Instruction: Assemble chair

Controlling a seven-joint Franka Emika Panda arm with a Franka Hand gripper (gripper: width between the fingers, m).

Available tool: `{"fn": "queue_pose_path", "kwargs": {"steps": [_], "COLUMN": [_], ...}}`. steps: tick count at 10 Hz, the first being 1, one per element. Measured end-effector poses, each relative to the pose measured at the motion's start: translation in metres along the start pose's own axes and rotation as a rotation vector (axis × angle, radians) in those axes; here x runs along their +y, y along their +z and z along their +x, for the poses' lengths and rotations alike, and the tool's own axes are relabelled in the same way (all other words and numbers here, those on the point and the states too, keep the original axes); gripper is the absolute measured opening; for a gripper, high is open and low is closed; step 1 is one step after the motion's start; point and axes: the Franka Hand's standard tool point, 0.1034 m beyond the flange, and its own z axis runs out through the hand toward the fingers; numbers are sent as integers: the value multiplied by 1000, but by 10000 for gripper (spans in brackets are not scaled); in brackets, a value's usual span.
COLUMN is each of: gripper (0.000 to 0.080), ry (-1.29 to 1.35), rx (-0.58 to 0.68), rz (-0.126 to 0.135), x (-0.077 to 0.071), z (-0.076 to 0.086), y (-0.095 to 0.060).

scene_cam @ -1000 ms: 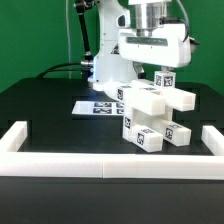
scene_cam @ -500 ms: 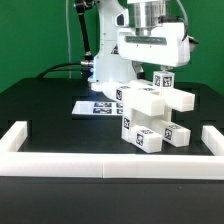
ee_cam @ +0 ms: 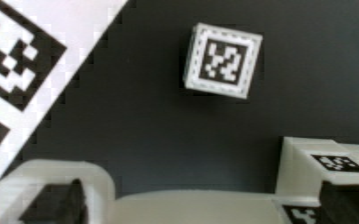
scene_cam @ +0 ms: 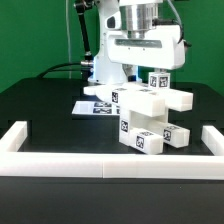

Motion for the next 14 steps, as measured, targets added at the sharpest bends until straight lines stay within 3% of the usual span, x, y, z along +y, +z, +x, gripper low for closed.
{"fn": "queue_pose_path", "kwargs": {"steps": [3, 6, 14], "gripper": [649, 649, 649], "ry": [-30, -55, -102], "rx": [-5, 1, 4], "rz": [1, -4, 7], "x": [-2, 4, -7], "z": [14, 29, 45], "y": [-7, -4, -12]}}
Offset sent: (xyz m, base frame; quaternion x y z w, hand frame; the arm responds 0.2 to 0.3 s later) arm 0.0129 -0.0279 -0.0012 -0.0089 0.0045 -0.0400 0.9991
